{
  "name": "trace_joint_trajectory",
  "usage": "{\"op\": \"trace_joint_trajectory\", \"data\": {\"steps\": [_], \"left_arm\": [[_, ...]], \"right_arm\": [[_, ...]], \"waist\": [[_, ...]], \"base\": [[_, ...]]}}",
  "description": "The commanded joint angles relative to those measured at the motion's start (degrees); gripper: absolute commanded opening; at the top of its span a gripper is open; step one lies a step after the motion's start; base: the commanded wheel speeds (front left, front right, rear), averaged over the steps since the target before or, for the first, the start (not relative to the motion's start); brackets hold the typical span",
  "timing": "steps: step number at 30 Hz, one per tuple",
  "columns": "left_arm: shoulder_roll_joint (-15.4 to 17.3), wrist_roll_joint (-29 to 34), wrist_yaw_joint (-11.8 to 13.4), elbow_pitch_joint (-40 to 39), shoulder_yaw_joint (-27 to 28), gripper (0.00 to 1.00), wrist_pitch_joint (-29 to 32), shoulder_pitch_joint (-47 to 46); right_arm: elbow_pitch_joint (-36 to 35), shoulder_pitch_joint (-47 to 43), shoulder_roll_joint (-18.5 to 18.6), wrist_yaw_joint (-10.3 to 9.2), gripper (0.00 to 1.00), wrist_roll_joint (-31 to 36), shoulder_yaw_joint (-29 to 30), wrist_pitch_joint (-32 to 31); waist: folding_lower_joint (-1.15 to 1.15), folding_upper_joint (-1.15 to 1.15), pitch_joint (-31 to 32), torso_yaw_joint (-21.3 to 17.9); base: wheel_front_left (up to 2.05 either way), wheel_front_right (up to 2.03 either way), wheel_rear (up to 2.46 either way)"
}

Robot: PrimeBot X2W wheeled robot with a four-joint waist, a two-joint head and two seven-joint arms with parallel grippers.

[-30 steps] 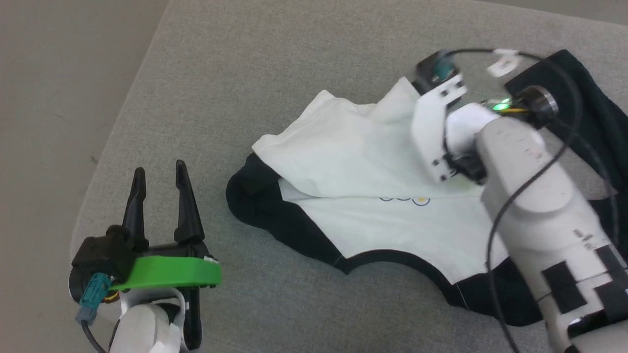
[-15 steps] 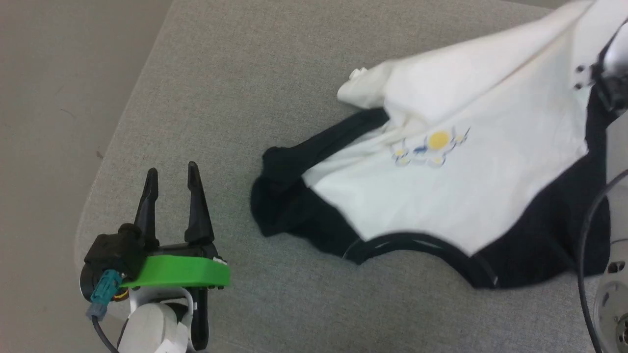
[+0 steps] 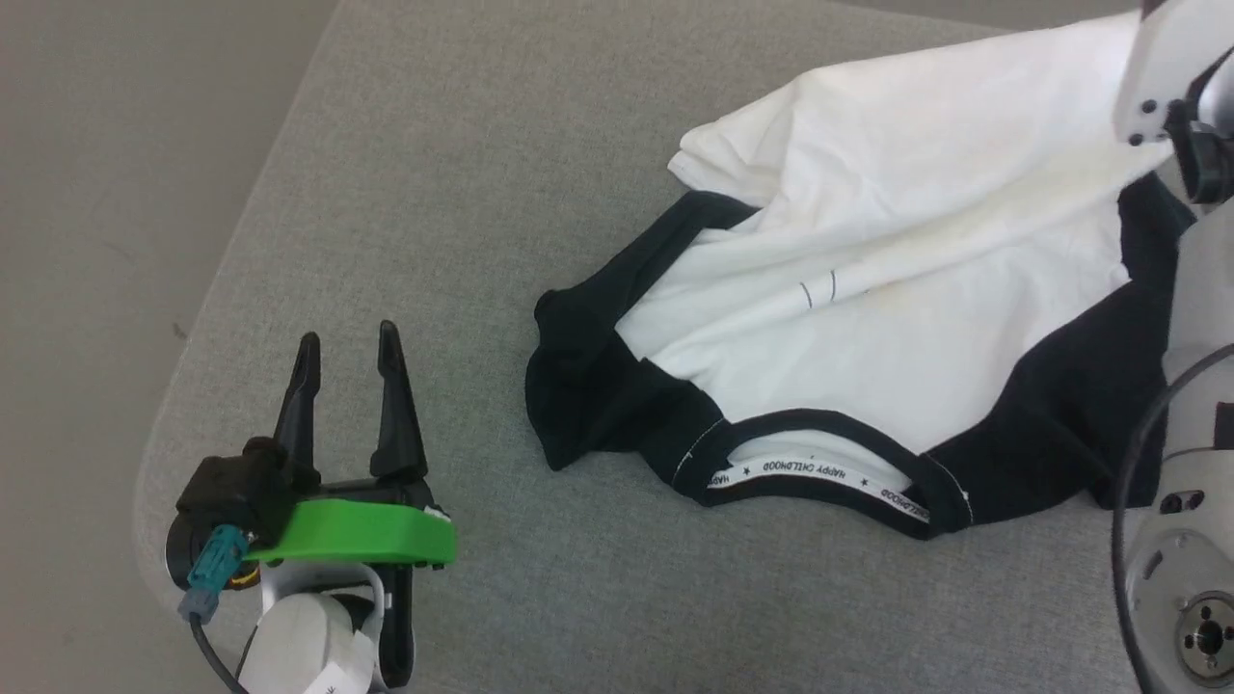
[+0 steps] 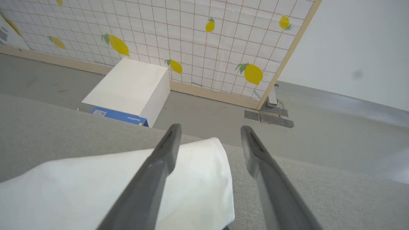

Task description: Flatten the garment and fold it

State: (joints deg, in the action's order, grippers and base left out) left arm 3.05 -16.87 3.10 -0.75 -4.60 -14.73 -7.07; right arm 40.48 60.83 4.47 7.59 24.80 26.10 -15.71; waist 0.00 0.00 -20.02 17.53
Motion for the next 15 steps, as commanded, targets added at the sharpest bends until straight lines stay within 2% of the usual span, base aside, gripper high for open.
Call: {"op": "trace_joint_trajectory", "data": {"steps": [1,6,10,13,15], "left_arm": [[-0.17,0.27,-0.33,0.40,0.00,1.00,-0.27,-0.39],[-0.17,0.98,-0.95,1.96,0.50,1.00,-0.27,0.70],[-0.17,1.37,-1.21,2.74,0.91,1.00,-0.27,1.98],[-0.12,1.41,-1.23,3.24,1.22,1.00,-0.27,3.16],[-0.01,1.39,-1.18,3.50,1.31,1.00,-0.27,3.91]], "right_arm": [[0.62,0.64,-0.33,-0.10,1.00,-1.52,-0.99,2.24],[1.67,-3.86,-1.18,-0.10,1.00,-10.51,-4.31,9.05],[-0.61,-11.13,-1.49,-0.10,1.00,-20.00,-7.44,13.67],[-4.10,-18.90,-1.55,-0.10,1.00,-27.60,-10.23,14.68],[-6.88,-24.66,-1.56,-0.10,1.00,-30.07,-12.58,14.09]], "waist": [[0.00,0.00,2.20,-1.13],[0.00,0.00,6.33,-3.12],[0.00,0.00,9.31,-4.87],[0.00,0.00,10.93,-6.29],[0.00,0.00,11.82,-7.33]], "base": [[0.00,0.00,0.00],[0.00,0.00,0.00],[0.00,0.00,0.00],[0.00,0.00,0.00],[0.00,0.00,0.00]]}}
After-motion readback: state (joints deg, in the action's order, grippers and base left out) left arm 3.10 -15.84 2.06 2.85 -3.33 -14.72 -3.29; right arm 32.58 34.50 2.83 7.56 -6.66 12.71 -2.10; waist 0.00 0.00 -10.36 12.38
